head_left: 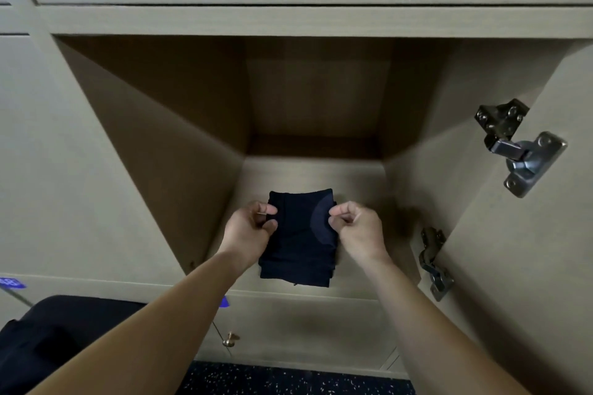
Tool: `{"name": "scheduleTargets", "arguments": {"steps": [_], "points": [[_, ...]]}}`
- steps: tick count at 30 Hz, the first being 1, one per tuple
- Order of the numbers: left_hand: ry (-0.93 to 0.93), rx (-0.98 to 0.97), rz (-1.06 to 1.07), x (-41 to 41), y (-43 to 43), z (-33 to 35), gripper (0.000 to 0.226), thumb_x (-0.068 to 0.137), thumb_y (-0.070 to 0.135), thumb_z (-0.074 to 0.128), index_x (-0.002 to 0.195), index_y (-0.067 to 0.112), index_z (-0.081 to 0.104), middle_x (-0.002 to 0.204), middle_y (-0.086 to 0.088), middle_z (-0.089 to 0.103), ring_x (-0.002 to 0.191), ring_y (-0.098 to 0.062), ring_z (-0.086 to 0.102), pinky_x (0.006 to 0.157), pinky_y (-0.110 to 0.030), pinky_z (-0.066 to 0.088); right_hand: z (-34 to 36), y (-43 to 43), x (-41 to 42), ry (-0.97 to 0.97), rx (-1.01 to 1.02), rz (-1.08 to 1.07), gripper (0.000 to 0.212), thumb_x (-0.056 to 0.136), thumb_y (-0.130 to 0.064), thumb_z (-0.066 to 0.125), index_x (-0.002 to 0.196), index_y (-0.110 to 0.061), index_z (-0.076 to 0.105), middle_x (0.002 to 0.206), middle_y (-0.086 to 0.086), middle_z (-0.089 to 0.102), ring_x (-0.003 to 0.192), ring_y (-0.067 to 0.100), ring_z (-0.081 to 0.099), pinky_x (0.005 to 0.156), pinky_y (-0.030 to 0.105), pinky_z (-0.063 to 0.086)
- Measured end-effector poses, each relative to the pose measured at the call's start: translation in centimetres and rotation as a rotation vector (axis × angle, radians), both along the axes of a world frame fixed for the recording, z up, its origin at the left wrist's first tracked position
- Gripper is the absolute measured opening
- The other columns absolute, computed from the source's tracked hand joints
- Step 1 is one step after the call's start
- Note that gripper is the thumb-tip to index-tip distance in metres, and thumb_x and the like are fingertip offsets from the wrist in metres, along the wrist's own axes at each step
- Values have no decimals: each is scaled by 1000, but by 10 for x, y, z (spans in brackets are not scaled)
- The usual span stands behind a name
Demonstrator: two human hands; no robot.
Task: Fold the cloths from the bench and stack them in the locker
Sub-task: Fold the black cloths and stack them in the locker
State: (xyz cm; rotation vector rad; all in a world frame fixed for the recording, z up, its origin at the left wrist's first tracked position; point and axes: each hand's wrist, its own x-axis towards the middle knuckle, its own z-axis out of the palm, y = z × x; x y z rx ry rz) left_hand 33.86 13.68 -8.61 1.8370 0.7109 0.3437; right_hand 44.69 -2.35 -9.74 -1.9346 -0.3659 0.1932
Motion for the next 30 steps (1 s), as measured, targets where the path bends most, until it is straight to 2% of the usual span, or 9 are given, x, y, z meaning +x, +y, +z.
{"name": "scheduleTargets", "arguments": {"steps": [3, 6, 9, 11, 13, 15, 19, 26, 30], "points": [[28, 47, 17, 1, 0, -6, 21, 95, 10, 61, 112, 21, 63, 111, 2, 65, 103, -13, 60, 82, -20, 47, -5, 0, -3, -33, -31, -12, 15, 87, -8, 68, 83, -22, 63, 88, -4, 65, 87, 15, 63, 82, 28, 51], [38, 169, 21, -1, -1, -6, 23, 96, 12, 59, 117, 20, 63, 118, -1, 61, 103, -13, 57, 83, -21, 44, -3, 0, -8, -189, -180, -32, 7, 87, -15, 69, 89, -21, 66, 107, -2, 60, 97, 17, 61, 87, 30, 50], [27, 511, -56, -3, -4, -3, 33, 98, 18, 55, 131, 16, 58, 140, -2, 47, 125, -17, 46, 103, -22, 36, 6, 0, -12, -569, -413, 52, 28, 90, -21, 63, 117, -15, 67, 129, 0, 53, 119, 18, 50, 99, 31, 43], [45, 725, -190, -1, -6, 1, 44, 101, 24, 49, 143, 16, 47, 153, -1, 37, 142, -17, 31, 117, -29, 24, 11, 3, -15, -662, -539, 195, 43, 96, -27, 53, 138, -14, 52, 147, 2, 43, 139, 19, 34, 112, 32, 28], [172, 874, -358, 2, -9, 0, 52, 105, 29, 37, 154, 15, 27, 162, 0, 20, 150, -13, 12, 122, -29, 7, 8, 7, -15, -620, -663, 304, 54, 102, -35, 40, 150, -12, 31, 159, 2, 23, 148, 15, 13, 120, 31, 12], [330, 951, -472, 5, -6, -3, 54, 107, 31, 24, 156, 14, 10, 164, -1, 6, 151, -10, -1, 120, -26, -6, 2, 7, -14, -525, -760, 363, 57, 105, -39, 28, 153, -11, 18, 162, 3, 10, 149, 13, 3, 120, 28, 2], [433, 926, -553, 5, 7, -13, 56, 107, 34, 18, 156, 13, 1, 164, -2, -3, 150, -8, -6, 119, -25, -11, -9, 3, -16, -355, -753, 380, 59, 105, -42, 18, 155, -14, 5, 163, 0, -3, 149, 11, -5, 120, 27, 0], [407, 843, -562, -3, 10, -17, 57, 108, 34, 19, 156, 13, -1, 164, -2, -6, 150, -8, -7, 116, -20, -10, -13, 7, -20, -311, -746, 393, 58, 105, -42, 16, 155, -16, 2, 162, -3, -8, 148, 9, -10, 119, 29, 1], [376, 887, -494, -16, 5, 2, 56, 107, 34, 24, 156, 10, 10, 164, -6, 5, 151, -13, 1, 118, -22, -6, 5, 8, -20, -332, -768, 376, 55, 105, -40, 23, 154, -15, 17, 163, 2, 8, 150, 14, 2, 119, 31, 8]]}}
